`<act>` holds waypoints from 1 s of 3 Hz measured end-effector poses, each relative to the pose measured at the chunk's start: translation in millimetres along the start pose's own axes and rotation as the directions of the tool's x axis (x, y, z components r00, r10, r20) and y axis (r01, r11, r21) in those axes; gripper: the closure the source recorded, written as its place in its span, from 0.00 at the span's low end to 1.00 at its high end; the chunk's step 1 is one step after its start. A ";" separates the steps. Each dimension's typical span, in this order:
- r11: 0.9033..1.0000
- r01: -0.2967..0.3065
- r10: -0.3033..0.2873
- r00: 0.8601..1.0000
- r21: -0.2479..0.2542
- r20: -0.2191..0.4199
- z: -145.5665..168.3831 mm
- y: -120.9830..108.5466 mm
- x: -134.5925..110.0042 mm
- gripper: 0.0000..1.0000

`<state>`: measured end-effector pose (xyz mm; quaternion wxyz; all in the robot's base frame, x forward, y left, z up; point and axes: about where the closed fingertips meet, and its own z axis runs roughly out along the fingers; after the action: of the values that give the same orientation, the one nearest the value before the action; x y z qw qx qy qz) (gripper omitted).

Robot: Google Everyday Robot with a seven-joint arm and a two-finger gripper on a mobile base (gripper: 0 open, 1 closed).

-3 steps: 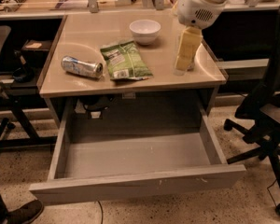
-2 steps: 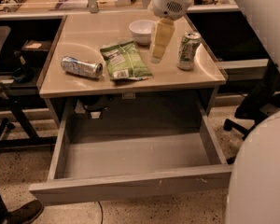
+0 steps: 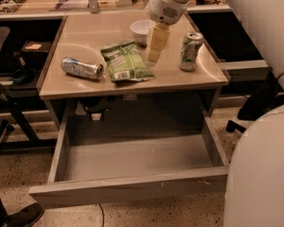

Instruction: Place green jalapeno chip bag into top drawer

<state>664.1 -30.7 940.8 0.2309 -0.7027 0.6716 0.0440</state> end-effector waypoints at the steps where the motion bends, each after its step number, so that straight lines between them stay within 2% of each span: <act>1: 0.999 0.017 -0.014 0.998 -0.049 0.059 49.7 -17.3 -19.9 0.00; 2: 0.999 0.017 -0.014 0.998 -0.050 0.060 50.8 -17.6 -19.9 0.00; 3: 0.997 0.025 -0.019 0.996 -0.069 0.084 74.1 -16.6 -27.3 0.00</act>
Offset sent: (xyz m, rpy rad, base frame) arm 0.0392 0.0510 -0.0445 0.0676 0.0680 0.0684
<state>695.9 22.8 889.5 0.2347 -0.7153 0.6515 0.0942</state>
